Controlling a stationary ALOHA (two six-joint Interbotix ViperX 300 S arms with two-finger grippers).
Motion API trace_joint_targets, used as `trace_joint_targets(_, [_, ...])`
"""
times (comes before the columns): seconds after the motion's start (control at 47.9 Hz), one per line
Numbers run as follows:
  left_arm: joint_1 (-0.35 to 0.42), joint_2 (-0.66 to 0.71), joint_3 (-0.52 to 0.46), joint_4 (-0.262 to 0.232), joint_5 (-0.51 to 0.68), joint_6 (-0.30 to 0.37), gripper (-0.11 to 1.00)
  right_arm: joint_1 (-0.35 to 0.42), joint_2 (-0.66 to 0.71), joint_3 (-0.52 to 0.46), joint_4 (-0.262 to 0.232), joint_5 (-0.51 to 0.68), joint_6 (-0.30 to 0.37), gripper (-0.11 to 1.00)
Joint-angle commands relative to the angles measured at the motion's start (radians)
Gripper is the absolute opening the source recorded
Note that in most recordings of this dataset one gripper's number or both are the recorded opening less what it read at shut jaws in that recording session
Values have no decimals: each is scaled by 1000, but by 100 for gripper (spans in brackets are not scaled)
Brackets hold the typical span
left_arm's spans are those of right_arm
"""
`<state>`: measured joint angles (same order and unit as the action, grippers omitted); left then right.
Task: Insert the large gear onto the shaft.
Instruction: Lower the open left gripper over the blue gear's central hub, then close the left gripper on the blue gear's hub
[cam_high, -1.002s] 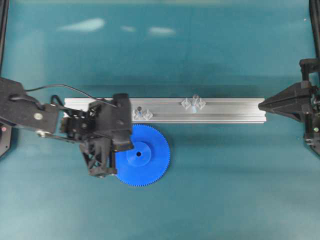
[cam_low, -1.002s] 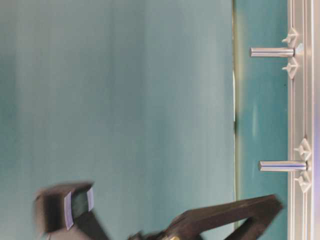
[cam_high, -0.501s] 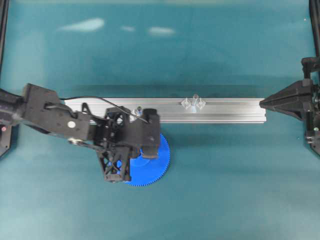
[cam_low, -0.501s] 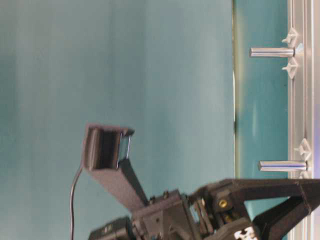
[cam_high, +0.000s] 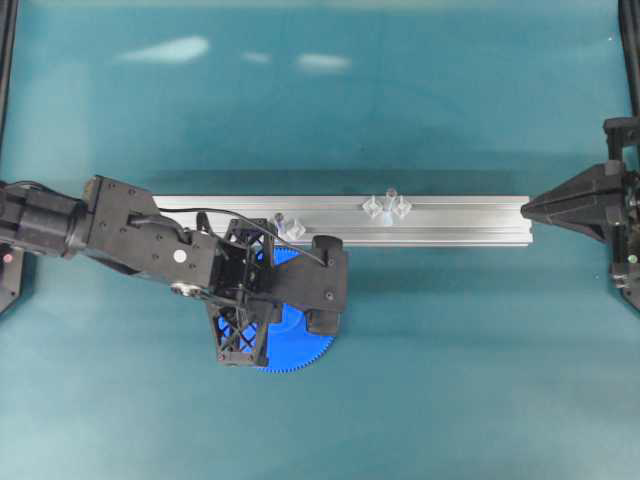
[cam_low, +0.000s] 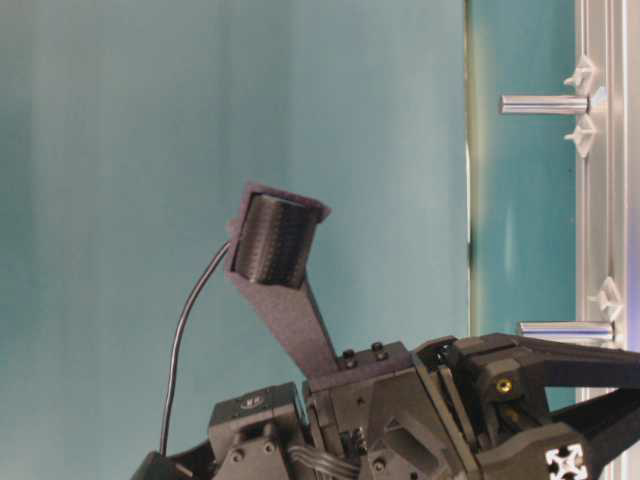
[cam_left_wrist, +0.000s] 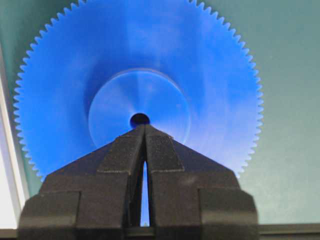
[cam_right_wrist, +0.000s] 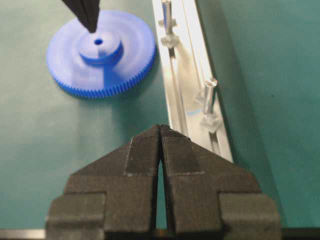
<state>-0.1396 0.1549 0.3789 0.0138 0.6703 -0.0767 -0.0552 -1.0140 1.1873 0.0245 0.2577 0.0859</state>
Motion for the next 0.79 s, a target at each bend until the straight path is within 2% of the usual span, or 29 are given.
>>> trace_joint_targets(0.0, [-6, -14, -23, 2, 6, 3, 1, -3, 5, -8, 2, -5, 9, 5])
trace_joint_targets(0.772, [-6, 14, -29, 9, 14, 3, 1, -3, -9, 6, 2, -5, 12, 5])
